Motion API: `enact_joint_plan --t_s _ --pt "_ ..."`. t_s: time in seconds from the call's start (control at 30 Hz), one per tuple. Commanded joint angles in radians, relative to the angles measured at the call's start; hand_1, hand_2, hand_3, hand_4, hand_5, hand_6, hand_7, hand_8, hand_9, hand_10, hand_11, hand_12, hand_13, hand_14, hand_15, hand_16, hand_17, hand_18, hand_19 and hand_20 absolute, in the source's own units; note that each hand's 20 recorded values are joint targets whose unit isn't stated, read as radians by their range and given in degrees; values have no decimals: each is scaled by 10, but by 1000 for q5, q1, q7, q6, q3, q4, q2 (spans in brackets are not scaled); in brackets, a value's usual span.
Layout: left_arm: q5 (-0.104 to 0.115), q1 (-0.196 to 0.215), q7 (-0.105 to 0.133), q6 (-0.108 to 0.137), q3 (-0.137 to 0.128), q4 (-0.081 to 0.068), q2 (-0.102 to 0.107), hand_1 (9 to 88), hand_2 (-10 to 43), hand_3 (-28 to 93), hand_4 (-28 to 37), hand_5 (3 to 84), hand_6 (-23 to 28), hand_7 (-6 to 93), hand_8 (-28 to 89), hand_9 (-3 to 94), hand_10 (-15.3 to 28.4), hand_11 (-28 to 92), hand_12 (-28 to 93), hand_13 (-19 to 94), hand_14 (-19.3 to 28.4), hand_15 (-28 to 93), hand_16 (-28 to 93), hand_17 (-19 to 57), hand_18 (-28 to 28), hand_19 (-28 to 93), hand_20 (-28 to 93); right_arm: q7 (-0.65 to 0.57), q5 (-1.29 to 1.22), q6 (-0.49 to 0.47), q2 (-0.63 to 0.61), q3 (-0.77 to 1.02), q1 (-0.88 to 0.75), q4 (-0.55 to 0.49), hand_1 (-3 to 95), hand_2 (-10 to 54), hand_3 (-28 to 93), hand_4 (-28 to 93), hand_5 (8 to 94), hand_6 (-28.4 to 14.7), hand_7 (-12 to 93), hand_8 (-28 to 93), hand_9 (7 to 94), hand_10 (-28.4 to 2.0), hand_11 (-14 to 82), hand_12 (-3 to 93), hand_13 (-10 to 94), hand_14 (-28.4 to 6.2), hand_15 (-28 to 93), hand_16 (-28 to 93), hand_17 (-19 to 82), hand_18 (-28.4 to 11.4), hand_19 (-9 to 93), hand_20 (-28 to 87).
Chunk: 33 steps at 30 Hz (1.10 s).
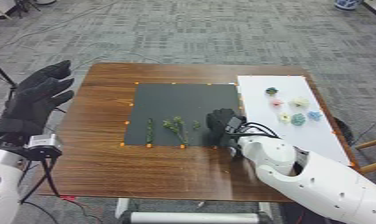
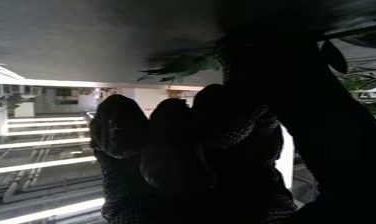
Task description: Arrange flowers
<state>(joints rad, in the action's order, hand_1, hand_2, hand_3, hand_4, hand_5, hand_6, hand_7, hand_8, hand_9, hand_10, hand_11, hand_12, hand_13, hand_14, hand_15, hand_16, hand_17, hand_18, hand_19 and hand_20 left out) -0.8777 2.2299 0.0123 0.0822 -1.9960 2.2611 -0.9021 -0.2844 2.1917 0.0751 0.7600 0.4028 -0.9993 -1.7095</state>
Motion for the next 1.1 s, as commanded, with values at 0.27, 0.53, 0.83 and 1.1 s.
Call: enact_joint_plan --t_s 0.27,0.53,0.83,1.1 --pt "3 6 -7 -1 -6 6 -9 250 -39 730 -282 233 21 210 -103 147 92 208 186 53 119 386 -51 -115 174 390 79 -81 53 24 -6 73 -51 -15 191 -95 857 -281 785 12 554 -100 818 -88 599 515 773 -81 827 441 429 -236 932 617" --pt "2 15 -3 2 -11 10 -13 252 -36 727 -282 232 21 208 -102 146 91 205 186 54 119 382 -50 -115 174 389 80 -188 22 32 -75 247 -135 -149 130 -94 834 -281 786 7 542 -96 816 -94 598 518 774 -87 830 442 432 -241 932 628" --pt "1 34 3 1 -22 16 -18 254 -32 719 -275 231 22 203 -99 145 92 201 185 53 119 378 -49 -115 174 387 81 -304 25 106 -211 483 -318 -213 179 -95 827 -280 548 -36 293 -110 584 -124 303 271 597 -101 759 361 300 -228 870 553" --pt "3 37 4 -2 -28 13 -16 256 -30 716 -273 231 22 202 -98 146 93 199 187 53 121 379 -47 -115 175 387 82 -333 28 74 -236 565 -449 -191 238 -95 856 -282 408 -57 234 -108 448 -111 194 210 528 -96 744 287 264 -221 828 553"
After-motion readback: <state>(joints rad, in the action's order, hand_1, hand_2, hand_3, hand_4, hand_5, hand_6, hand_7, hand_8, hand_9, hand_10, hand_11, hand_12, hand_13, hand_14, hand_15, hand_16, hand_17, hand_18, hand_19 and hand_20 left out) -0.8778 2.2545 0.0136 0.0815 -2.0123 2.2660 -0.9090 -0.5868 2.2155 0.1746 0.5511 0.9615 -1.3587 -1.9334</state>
